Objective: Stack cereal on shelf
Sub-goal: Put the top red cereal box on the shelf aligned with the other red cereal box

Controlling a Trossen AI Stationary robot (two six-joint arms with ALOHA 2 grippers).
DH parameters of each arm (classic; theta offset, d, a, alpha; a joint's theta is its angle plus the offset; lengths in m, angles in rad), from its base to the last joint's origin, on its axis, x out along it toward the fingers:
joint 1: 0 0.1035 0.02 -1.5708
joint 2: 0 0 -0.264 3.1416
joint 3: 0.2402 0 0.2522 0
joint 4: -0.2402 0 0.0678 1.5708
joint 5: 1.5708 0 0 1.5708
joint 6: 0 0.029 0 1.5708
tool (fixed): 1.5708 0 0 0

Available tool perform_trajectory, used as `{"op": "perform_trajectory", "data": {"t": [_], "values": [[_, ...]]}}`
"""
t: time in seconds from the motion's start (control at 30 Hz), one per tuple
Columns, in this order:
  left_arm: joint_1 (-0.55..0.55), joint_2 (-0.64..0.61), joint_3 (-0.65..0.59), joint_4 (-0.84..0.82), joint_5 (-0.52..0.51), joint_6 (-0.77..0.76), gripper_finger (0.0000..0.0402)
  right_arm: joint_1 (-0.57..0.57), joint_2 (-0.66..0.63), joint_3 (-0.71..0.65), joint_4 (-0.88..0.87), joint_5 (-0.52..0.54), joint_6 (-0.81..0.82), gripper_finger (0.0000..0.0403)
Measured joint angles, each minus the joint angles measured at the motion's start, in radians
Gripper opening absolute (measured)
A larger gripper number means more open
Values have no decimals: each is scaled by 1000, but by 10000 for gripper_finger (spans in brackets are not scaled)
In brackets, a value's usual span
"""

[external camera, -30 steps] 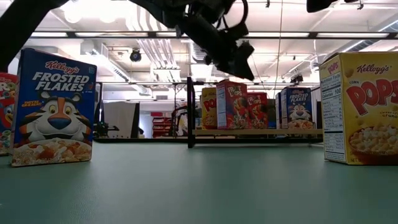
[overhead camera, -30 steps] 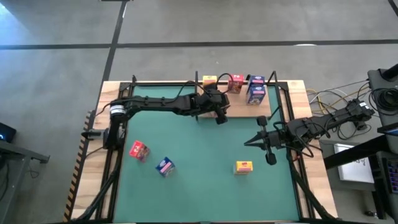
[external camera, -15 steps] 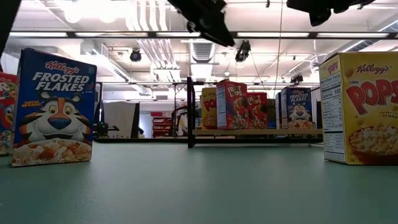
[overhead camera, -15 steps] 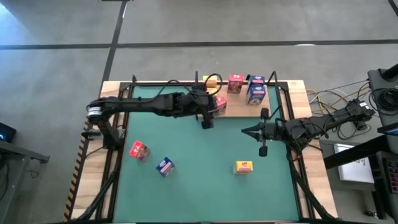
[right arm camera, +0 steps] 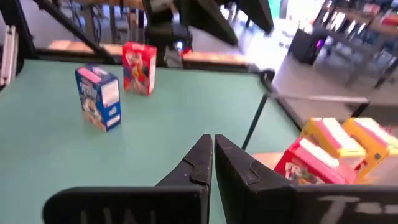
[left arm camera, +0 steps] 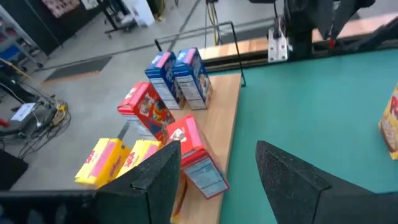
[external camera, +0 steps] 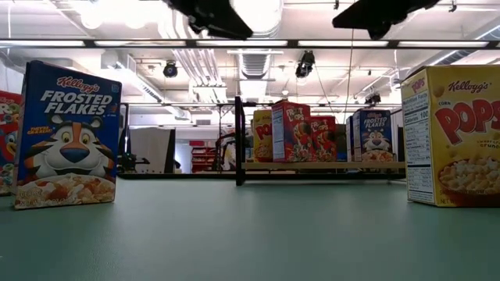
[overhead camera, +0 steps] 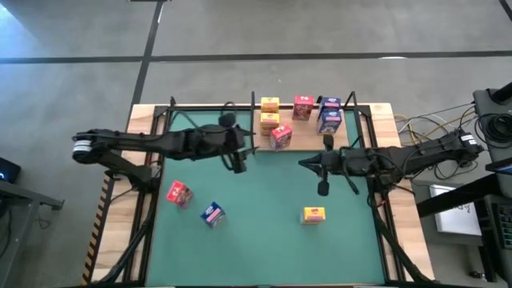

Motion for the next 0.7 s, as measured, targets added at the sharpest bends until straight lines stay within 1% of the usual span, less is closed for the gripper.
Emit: {"op": "perform_trajectory", "data": {"t": [0.13, 0.27, 0.53, 0.7], "values": [[0, -97, -100, 52, 0, -10, 192, -76, 48, 109, -143, -43, 37, 9], [0, -173, -169, 83, -1, -11, 192, -174, 107, 225, -277, -146, 38, 9], [0, -266, -244, 90, -3, -13, 192, -381, 279, 456, -524, -329, -17, 9], [0, -291, -274, 90, -3, -14, 192, -503, 394, 565, -615, -440, -81, 9]]}}
